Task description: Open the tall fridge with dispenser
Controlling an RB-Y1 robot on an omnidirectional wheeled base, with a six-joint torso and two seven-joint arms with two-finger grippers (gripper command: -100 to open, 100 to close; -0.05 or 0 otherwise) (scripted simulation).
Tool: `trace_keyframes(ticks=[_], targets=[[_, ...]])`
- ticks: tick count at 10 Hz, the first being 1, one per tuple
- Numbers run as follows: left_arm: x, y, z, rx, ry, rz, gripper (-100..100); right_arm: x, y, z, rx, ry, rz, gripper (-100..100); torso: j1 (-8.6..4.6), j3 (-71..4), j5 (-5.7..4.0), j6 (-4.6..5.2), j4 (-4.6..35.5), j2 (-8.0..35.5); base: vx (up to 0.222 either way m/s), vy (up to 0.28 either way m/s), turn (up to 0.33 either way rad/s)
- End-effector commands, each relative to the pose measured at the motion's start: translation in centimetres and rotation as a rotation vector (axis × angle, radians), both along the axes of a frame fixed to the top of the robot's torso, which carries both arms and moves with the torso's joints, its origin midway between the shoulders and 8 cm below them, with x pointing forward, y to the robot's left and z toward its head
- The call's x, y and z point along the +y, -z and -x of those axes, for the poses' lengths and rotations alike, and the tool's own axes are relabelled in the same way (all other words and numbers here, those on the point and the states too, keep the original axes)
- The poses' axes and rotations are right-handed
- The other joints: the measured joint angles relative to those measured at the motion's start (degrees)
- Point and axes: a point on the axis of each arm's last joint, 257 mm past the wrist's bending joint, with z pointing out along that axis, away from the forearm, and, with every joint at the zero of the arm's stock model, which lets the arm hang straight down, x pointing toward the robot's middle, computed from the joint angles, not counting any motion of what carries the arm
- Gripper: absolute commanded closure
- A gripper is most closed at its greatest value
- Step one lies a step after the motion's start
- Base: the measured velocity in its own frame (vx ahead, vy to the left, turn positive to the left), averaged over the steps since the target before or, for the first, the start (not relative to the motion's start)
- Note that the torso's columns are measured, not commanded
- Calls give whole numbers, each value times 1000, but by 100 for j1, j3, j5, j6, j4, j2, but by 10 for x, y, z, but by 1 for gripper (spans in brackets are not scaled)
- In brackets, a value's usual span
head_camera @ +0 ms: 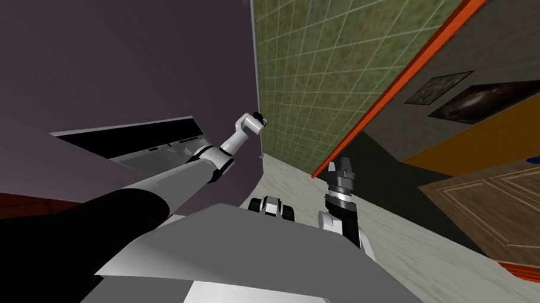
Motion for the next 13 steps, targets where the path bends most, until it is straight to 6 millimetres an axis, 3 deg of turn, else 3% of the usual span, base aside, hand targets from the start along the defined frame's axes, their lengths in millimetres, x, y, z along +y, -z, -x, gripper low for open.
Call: trace_keyframes(ticks=[1, 6, 7, 8, 11, 13], targets=[[-48, -3, 8, -8, 87, 2, 100, 0, 0, 0, 0, 0, 0, 0, 10, -8, 6, -21, -7, -15, -203, -15, -101], [-126, -8, 31, -13, 236, 2, 100, 0, 0, 0, 0, 0, 0, 0, 41, -32, 17, -29, -21, -54, -193, 19, -102], [-121, -6, 29, -13, 216, 2, 100, 0, 0, 0, 0, 0, 0, 0, 33, -28, 14, -29, -19, -44, -96, 1, -18], [-100, -4, 22, -9, 175, 1, -100, 0, 0, 0, 1, 0, 0, 0, 33, -41, 14, -31, -24, -70, 59, -1, 110], [-76, -2, 15, -5, 130, 1, -100, 0, 0, 0, 1, 1, 0, 0, 35, -58, 15, -27, -35, -91, 163, -6, 65], [-47, 0, 9, 0, 77, 0, -100, 0, 0, 0, 1, 1, 0, 0, 34, -27, 15, -28, -19, -43, 176, -23, 99]])
